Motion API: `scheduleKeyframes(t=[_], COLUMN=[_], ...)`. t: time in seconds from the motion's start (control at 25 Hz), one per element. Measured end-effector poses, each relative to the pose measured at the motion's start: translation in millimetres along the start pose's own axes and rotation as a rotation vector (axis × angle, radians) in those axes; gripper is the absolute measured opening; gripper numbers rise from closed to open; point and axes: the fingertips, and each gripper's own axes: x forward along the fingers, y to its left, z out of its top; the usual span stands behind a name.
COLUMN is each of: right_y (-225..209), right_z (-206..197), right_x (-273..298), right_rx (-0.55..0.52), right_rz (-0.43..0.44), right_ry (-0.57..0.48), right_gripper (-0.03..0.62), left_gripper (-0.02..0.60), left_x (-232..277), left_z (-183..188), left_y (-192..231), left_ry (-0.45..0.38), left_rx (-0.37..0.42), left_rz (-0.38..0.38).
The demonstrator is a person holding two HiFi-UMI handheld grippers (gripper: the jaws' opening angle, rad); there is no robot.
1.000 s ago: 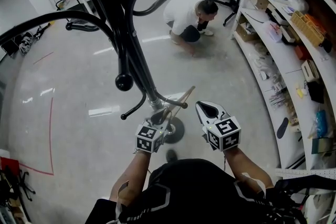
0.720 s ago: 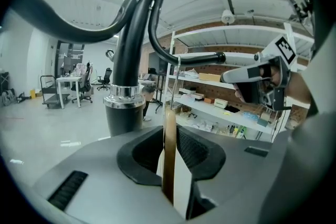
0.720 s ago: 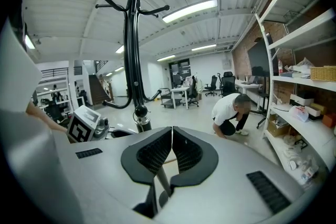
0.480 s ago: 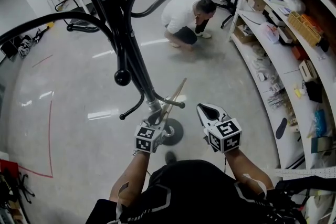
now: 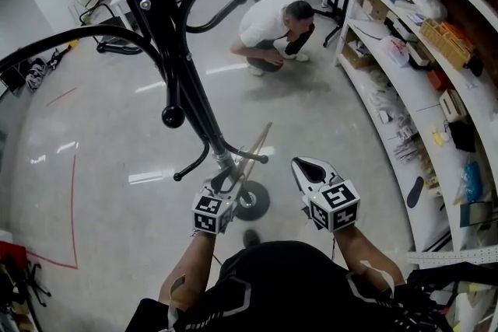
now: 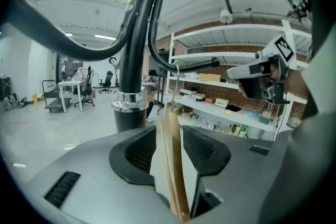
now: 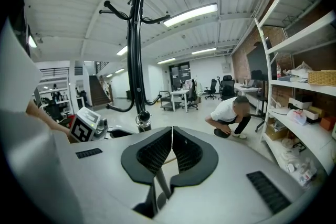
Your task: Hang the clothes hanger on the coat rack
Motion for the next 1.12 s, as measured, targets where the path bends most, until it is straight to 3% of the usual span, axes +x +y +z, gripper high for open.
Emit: scheduleKeyframes(t=[0.44,0.64,0.72,0.88,1.0,1.12], right_y=[0.2,3.6,7.4,19.8,32.1,33.5], right_z=[12.5,11.5,15.2,28.3,37.6,40.8], right_x=[-17.5,-33.7,-43.2,-74.0,-101.6,-121.6], right_rx=[0.000,-0.001,0.002,0.000,0.013,-0.006], right_rz=[0.010,0.039,0.055,0.102,0.161,0.163], right_ry=[-0.044,-0.063,-0.079,-0.128,-0.177,-0.202], right_gripper=[0.008,0.008,0.008,0.008,0.008,0.008], left_gripper=[0.150,0.145,0.083,0.009,0.001,0.000], left_x=[-48.1,-87.7,-102.4,-140.4,-177.2,-193.5], left_z=[35.7,74.5,89.7,106.1,111.3,111.5], left_y=[-23.8,-58.8,-71.9,-102.1,-127.6,-143.0], left_ry=[-0.059,-0.202,-0.255,-0.303,-0.324,-0.341], left_rx=[0.149,0.069,0.039,-0.016,-0.024,-0.015], left_rz=[0.047,0.018,0.007,0.019,0.061,0.084])
